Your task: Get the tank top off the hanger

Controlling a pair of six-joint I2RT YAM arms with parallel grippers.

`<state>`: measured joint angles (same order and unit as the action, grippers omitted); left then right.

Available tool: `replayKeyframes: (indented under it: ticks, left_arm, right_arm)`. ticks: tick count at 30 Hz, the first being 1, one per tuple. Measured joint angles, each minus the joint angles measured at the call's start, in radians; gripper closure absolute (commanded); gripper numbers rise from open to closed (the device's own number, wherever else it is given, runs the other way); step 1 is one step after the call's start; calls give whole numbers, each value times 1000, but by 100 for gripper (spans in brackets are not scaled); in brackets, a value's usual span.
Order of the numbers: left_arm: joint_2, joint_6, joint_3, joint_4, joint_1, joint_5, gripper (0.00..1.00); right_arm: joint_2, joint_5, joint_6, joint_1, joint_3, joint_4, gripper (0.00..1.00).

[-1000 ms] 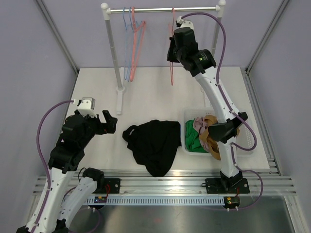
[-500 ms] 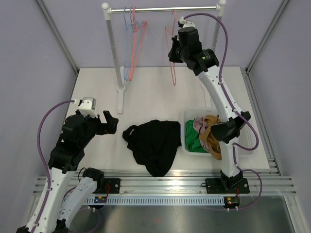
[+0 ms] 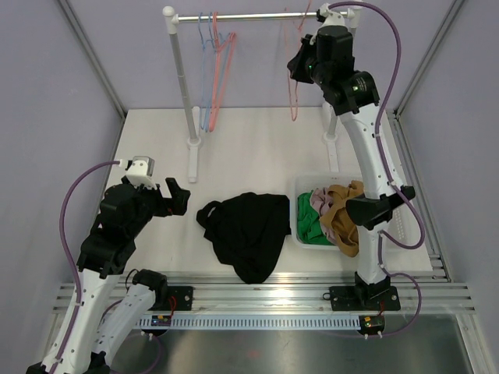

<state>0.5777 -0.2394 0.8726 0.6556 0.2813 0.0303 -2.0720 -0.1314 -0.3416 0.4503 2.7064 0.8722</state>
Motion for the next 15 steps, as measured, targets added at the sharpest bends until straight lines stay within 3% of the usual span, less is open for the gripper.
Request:
replayKeyframes:
  ticks: [15]
  left_arm:
    - [1,0,-11,-7,0,11,1]
  right_arm:
    - [-73,70,-14,-81,-22,38,100]
